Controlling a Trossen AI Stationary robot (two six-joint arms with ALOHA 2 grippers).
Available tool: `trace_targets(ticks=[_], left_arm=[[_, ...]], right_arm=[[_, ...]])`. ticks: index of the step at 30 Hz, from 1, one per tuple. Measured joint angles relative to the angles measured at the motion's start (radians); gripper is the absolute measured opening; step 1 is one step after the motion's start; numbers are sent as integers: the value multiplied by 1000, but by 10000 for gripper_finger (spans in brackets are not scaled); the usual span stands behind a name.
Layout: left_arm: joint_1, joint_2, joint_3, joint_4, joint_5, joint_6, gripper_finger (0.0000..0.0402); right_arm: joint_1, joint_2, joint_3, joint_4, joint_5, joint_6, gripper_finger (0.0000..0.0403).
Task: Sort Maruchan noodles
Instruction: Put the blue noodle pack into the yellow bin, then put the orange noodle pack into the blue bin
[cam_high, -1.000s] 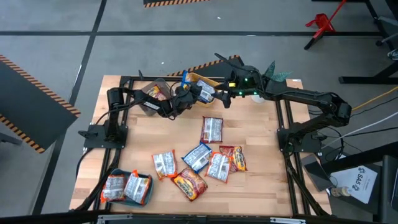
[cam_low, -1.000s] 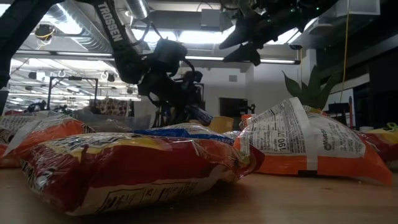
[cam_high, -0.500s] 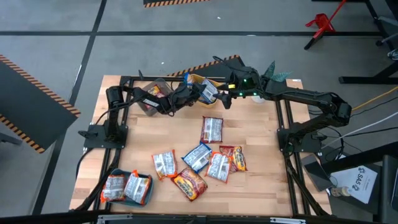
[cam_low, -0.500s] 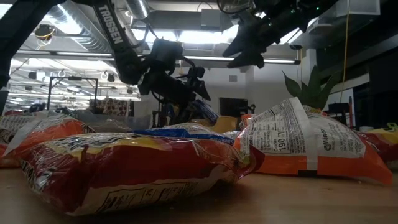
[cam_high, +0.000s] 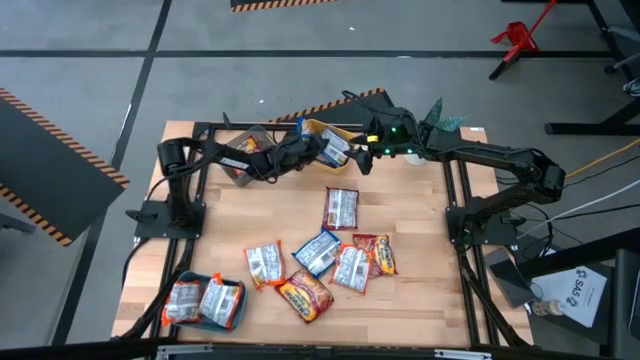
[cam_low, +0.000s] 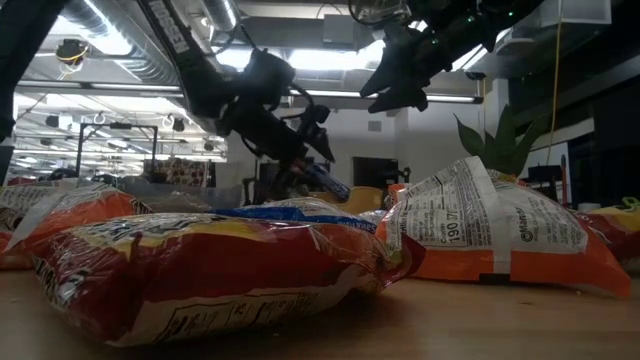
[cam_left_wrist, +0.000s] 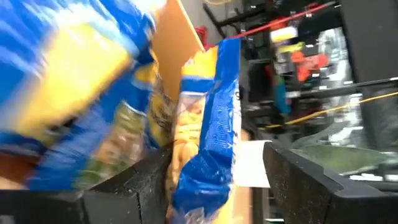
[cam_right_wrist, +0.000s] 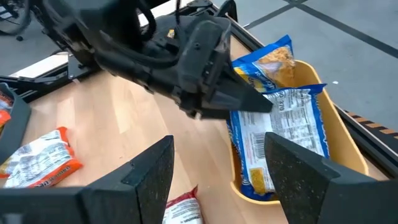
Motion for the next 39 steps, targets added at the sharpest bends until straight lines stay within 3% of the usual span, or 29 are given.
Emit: trace_targets(ticks=[8, 14, 18, 23, 26, 28, 35, 39], left_arm=[[-3, -108, 0, -100, -47, 140, 232], [-10, -209, 0, -300, 8, 272, 232], [-42, -307, 0, -454, 126, 436, 232], [-132, -413, 0, -655, 400, 614, 232], [-228, -445, 0, -803, 528, 632, 232], [-317, -456, 0, -899, 517, 595, 232], [-629, -452, 0, -1086, 273, 385, 232], [-780, -447, 0, -1164, 238, 251, 232]], right_arm=[[0, 0, 0, -1, 39, -22, 234], [0, 0, 0, -35, 44, -26, 234], [0, 0, 0, -77, 42, -34, 234], [1, 0, 0, -120, 31, -56, 234], [1, 0, 0, -125, 5, -67, 234], [1, 0, 0, -125, 2, -70, 234], [1, 0, 0, -125, -12, -70, 234], [1, 0, 0, -124, -12, -72, 234]])
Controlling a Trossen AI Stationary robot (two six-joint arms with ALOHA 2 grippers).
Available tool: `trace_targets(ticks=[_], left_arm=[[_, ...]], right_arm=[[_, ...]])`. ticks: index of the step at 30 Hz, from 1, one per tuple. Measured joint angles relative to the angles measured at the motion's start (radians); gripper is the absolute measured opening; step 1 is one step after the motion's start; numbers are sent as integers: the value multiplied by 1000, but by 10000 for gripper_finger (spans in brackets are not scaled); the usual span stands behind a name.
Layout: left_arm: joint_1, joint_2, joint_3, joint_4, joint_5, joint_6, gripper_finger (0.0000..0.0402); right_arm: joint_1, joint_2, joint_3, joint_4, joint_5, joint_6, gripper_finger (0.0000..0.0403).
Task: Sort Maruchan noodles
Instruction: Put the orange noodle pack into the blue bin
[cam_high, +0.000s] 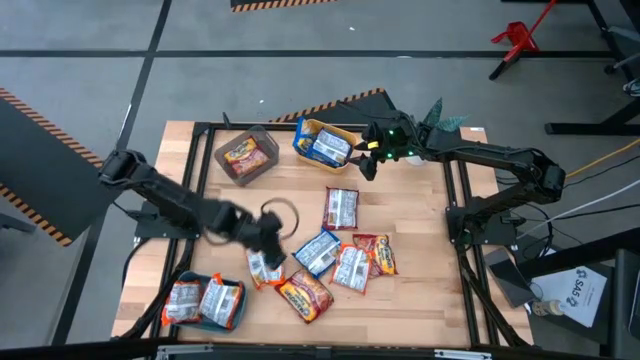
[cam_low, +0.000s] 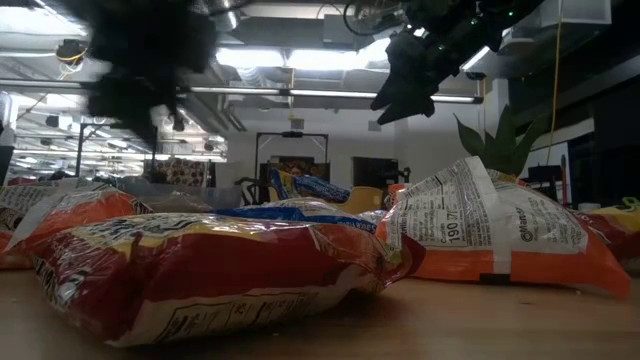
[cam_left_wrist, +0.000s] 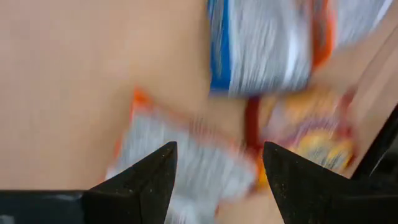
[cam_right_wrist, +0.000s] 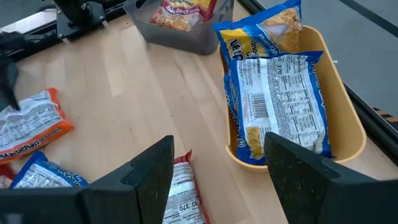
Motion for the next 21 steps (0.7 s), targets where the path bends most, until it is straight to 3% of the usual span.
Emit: trace_targets(ticks=[7, 15, 21], left_arm=[[-154, 54, 0, -138, -8, -147, 232], [-144, 164, 0, -128, 24, -105, 232], [-71, 218, 3, -68, -4, -23, 232]], right_arm=[[0, 11, 0, 5, 0, -2, 234], [0, 60, 0, 11, -47, -2, 234], [0, 61, -1, 24, -66, -1, 234]])
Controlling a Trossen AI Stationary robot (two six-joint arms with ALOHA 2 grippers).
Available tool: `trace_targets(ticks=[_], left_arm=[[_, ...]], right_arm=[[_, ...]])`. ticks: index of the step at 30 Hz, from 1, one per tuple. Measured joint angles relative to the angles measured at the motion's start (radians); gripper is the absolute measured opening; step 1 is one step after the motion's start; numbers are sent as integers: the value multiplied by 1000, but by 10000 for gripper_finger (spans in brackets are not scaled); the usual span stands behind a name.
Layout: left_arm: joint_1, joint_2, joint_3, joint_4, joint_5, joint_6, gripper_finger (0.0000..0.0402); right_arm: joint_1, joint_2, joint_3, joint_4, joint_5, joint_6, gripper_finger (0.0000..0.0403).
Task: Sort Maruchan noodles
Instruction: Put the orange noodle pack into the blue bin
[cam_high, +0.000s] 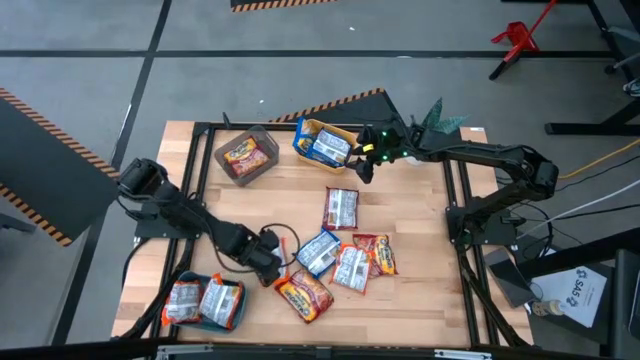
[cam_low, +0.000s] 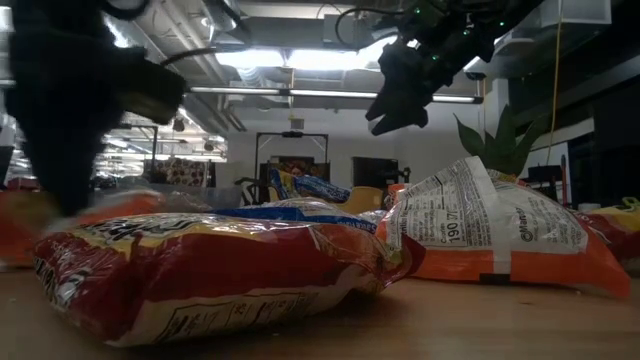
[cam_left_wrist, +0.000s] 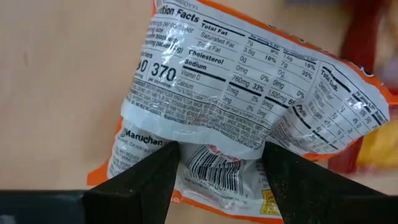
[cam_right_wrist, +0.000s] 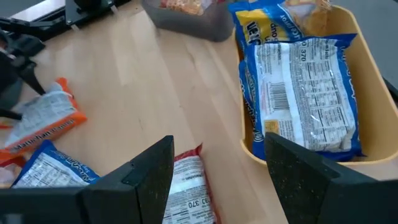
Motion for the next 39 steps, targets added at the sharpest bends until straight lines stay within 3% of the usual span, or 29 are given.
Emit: trace_targets(ticks=[11, 15, 22, 27, 31, 36, 39], left_arm=[[239, 6, -3, 205, -144, 158, 232], [339, 6, -3, 238, -94, 230, 232], [440, -15, -6, 269, 7, 277, 231], [455, -140, 16, 207, -11, 206, 231], [395, -211, 16, 163, -67, 191, 231], [325, -157, 14, 141, -245, 257, 231], [336, -74, 13, 159, -224, 283, 231]], right_arm=[[89, 2, 0, 119, -79, -37, 234], [186, 37, 1, 173, -58, -156, 234], [289, 146, 0, 189, 42, -211, 234], [317, 223, 1, 222, 37, -211, 234], [329, 278, 4, 283, 2, -238, 234], [349, 316, -2, 291, -19, -376, 234], [366, 331, -1, 305, -15, -477, 234]])
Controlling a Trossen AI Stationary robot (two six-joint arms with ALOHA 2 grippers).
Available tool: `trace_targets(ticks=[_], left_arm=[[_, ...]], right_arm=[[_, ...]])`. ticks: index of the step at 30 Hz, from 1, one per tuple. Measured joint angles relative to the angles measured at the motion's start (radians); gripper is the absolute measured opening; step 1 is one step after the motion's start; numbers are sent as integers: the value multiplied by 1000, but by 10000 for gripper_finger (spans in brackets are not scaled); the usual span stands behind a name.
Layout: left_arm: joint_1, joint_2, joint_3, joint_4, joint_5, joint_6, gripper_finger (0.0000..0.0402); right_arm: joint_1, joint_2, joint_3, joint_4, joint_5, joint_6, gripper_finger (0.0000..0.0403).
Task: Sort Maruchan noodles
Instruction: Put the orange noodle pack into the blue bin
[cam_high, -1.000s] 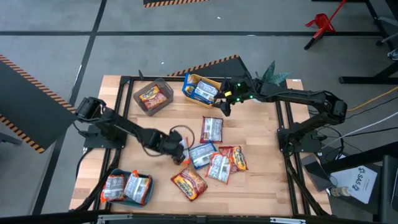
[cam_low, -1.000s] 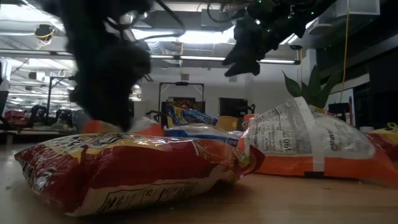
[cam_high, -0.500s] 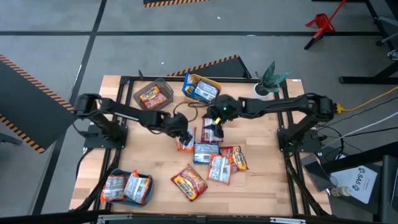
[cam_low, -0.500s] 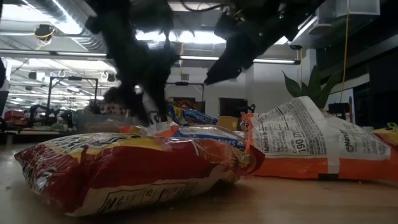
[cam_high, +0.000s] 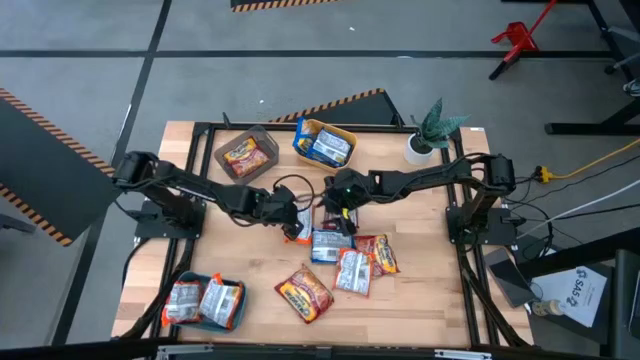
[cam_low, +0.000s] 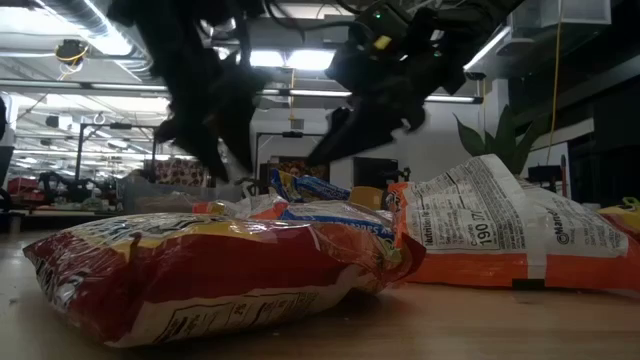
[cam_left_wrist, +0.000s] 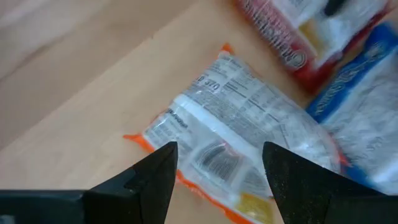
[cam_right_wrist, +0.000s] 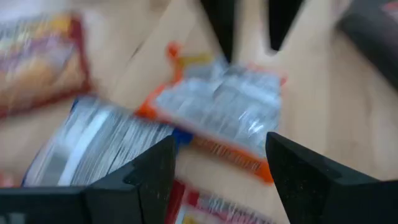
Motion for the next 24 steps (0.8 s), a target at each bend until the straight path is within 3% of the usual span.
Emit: trace_targets(ticks=[8, 17, 24], left_arm=[[41, 116, 1, 48, 15, -1, 231], [102, 127, -67, 162, 197, -34, 231], [126, 129, -78, 218, 258, -48, 231]], right_arm=[[29, 46, 1, 21, 64, -174, 234], [29, 82, 1, 72, 59, -314, 234], [42, 129, 2, 118, 55, -362, 234]])
